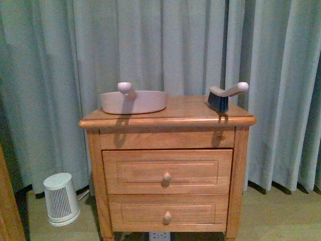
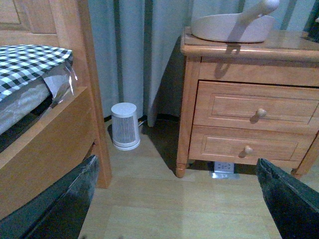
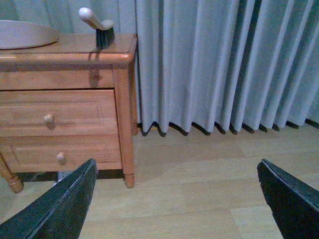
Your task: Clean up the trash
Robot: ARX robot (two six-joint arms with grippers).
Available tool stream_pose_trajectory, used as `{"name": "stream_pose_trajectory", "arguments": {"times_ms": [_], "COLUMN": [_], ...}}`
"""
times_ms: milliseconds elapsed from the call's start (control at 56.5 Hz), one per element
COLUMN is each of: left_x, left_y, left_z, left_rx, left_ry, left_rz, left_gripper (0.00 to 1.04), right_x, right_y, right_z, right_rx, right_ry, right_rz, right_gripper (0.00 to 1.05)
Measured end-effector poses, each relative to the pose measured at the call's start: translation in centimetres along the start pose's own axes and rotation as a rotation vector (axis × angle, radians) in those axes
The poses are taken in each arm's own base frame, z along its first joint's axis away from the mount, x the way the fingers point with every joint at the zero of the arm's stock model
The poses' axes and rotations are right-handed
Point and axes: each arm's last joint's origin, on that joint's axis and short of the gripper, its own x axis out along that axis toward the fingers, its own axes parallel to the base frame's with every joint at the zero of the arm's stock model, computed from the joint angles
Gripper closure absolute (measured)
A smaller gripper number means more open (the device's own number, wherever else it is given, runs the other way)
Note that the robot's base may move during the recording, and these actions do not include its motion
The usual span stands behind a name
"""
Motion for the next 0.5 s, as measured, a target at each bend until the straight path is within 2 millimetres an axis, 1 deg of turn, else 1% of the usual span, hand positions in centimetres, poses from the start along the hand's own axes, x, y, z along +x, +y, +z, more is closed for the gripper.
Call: {"name": "stream_pose_trajectory", "arguments": {"times_ms": [496], "left_x": [0.00], "left_y": [0.00], "left_z": [0.00], "left_rx": [0.000], "left_ry": [0.000], "left_rz": [0.000], "left_gripper": [0.08], "right_x": [0.00], "right_y": [0.00], "right_z": [0.00], "right_rx": [0.000], "right_ry": [0.000], "right_rz": [0.000], "right_gripper": [0.07]}}
